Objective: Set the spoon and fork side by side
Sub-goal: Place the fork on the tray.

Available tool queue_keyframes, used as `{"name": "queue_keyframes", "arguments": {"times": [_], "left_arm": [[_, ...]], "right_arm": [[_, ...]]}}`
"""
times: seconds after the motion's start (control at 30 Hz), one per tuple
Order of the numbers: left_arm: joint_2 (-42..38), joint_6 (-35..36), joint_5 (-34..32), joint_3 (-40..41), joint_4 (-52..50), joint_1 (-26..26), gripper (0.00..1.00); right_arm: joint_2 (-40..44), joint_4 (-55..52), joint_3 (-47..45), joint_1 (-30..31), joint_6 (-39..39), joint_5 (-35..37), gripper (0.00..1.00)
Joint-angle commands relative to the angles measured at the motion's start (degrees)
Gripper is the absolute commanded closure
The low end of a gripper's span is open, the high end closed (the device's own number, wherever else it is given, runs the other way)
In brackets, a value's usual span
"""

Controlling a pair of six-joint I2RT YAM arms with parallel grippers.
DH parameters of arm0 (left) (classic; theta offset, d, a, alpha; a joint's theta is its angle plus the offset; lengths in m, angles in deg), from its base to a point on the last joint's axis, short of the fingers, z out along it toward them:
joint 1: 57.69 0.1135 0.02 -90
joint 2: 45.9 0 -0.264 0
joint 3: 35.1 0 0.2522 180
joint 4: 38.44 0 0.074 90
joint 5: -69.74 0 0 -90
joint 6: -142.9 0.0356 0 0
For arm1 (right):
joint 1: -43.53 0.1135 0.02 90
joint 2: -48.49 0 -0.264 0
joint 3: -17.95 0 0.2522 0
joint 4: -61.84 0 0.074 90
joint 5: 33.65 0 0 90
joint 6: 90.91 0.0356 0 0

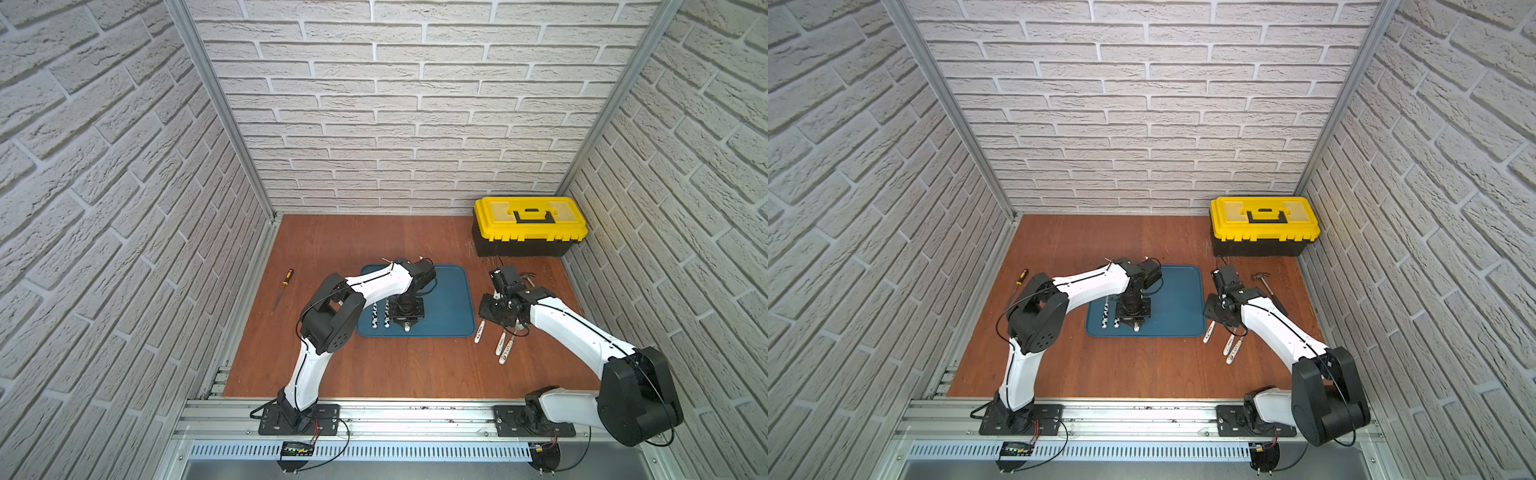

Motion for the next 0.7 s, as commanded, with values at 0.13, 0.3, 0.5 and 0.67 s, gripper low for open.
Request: {"name": "queue_keyframes", "arguments": {"times": [0.13,0.3,0.5,0.67], "left_arm": [[1.33,0.25,-1.00,-1.13,-0.12,0.52,0.79],[1.76,-0.08,-1.63,-1.72,-0.06,0.61,0.79],[2.29,0.15,-1.53,-2.09,0.41,1.03,0.79],[2.66,0.27,-2.19,-2.55,0.12,1.14,0.79]], "right_arm": [[1.67,1.44,-1.52,-0.69,-0.89,-0.85,0.61],[1.68,1.61,-1.83,-0.74,-0.84,-1.38,0.61],[1.57,1.91,-2.27,-0.78,-1.06,-1.69,0.61],[2.41,1.80,-2.95,-0.84,-1.21,-1.50,0.61]]}}
